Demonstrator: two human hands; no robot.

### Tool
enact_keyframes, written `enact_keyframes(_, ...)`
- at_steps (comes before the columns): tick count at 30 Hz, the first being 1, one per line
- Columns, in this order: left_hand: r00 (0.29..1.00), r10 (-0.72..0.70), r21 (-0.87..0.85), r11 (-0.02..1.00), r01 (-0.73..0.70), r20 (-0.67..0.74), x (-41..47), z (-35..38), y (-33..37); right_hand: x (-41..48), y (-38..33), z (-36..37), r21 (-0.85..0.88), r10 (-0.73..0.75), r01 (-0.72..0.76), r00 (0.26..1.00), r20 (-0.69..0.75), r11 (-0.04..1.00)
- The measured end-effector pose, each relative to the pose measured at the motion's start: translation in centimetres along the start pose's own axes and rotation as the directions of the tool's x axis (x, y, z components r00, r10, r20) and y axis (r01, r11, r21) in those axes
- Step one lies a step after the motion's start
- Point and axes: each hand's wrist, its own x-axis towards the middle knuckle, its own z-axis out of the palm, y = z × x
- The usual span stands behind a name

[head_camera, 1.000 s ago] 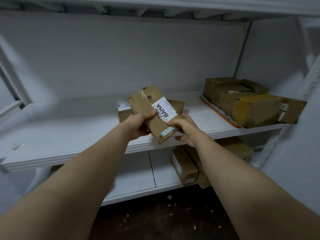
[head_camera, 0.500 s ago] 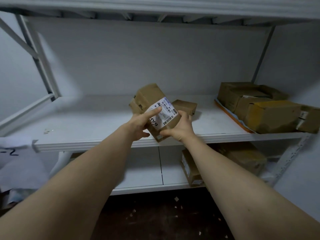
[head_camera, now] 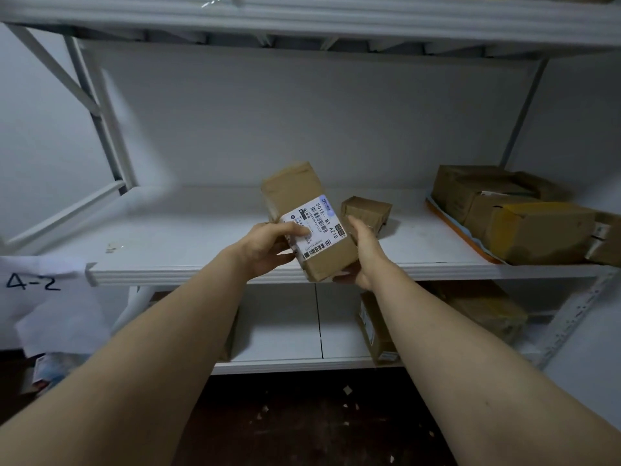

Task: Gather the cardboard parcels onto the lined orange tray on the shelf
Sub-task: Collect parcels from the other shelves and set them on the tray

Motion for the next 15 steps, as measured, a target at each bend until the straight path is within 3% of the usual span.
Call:
enact_keyframes(3,0.999,0.023,-0.026,0.999,-0.022,0.049,-0.6,-0.1,0.1,-0.4,0.5,0.3,0.029,0.087,-0.091,0.988,0.132,0.995)
enact_keyframes(7,0.993,0.038,-0.038,0.998,-0.042,-0.109,-0.8,-0.6,0.4,-0.7,0.9,0.9,0.157,-0.069,0.066,0.998,0.013,0.985)
enact_keyframes(11,0.997,-0.027,0.074,0.997,0.032,-0.066,-1.5,0.1,0.1,-0.6,1.1,1.2,0.08,-0.155,0.153,0.988,0.017,0.985)
enact_keyframes(15,0.991,-0.076,0.145,0.985,0.091,-0.108,-1.7,-0.5,-1.0,-0.2,1.5,1.1,-0.048,-0.148,0.149,0.989,0.007,0.988)
